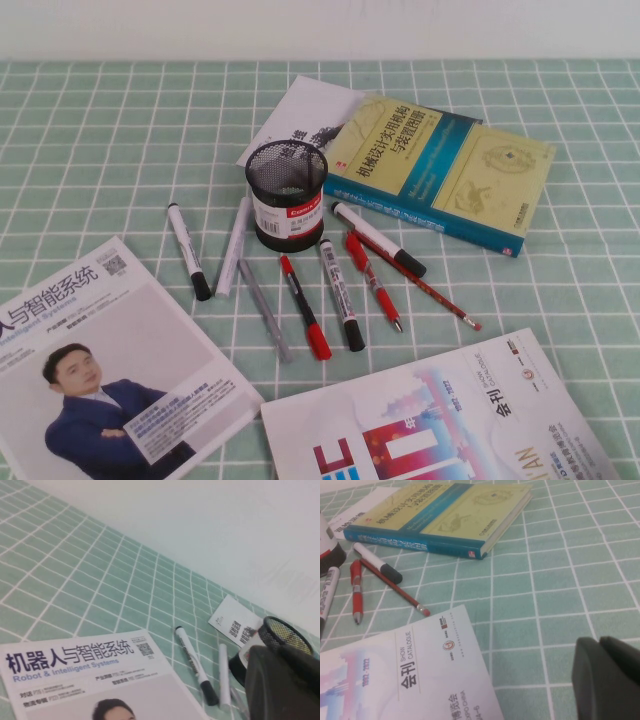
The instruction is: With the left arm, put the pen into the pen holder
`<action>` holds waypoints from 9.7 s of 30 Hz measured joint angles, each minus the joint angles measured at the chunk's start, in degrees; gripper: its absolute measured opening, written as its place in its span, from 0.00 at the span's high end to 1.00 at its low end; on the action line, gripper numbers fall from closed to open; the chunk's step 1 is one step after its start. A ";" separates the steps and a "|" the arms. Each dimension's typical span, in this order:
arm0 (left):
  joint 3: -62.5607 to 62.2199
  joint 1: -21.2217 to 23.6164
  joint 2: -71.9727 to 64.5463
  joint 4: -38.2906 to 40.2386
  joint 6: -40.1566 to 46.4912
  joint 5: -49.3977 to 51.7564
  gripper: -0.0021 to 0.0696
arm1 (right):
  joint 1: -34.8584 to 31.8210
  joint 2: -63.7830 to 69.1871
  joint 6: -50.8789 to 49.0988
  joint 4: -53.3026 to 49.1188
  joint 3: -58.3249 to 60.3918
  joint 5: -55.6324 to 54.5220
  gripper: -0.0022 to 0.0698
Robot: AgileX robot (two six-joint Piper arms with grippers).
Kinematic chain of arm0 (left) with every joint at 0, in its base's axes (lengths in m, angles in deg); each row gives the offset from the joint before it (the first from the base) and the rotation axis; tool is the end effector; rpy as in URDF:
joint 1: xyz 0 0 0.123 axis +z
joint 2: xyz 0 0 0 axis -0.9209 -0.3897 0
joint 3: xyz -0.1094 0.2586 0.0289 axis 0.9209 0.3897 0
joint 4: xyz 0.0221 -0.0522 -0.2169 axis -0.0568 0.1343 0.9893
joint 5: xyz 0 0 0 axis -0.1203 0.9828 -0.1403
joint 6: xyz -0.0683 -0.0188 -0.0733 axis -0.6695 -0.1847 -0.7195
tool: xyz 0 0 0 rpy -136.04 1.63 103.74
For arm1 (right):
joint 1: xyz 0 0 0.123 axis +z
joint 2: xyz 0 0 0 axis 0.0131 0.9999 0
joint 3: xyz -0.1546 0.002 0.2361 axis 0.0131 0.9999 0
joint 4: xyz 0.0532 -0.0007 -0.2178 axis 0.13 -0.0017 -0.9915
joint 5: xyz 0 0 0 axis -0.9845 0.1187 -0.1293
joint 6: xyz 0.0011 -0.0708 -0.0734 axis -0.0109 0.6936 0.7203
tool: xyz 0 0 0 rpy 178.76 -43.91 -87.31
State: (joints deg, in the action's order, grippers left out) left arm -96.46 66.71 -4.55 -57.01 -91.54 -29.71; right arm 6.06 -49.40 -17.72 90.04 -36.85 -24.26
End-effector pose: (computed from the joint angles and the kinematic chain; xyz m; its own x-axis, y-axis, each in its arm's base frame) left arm 0.0384 -0.0085 0.2290 -0.1175 -0.4583 -0.8810 0.0372 0.8845 -0.4651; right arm 0.0383 0.0073 0.1697 -0.2964 0.1715 -0.9395 -0.0699 0.9772 0.2005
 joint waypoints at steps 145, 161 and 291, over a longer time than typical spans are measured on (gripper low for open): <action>-51.65 -17.09 -79.93 36.38 62.45 0.49 0.82 | 0.00 0.00 0.00 0.00 0.00 0.00 1.00; -49.29 -17.66 -85.11 80.06 124.38 16.54 0.82 | 0.00 0.00 0.00 0.00 0.00 0.00 1.00; -21.87 -29.79 -45.14 -3.98 23.09 -21.76 0.97 | 0.00 0.00 0.00 0.00 0.00 0.00 1.00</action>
State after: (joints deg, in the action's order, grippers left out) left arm -118.33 36.91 -49.70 -61.00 -68.45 -51.46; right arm 6.06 -49.40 -17.72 90.04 -36.85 -24.26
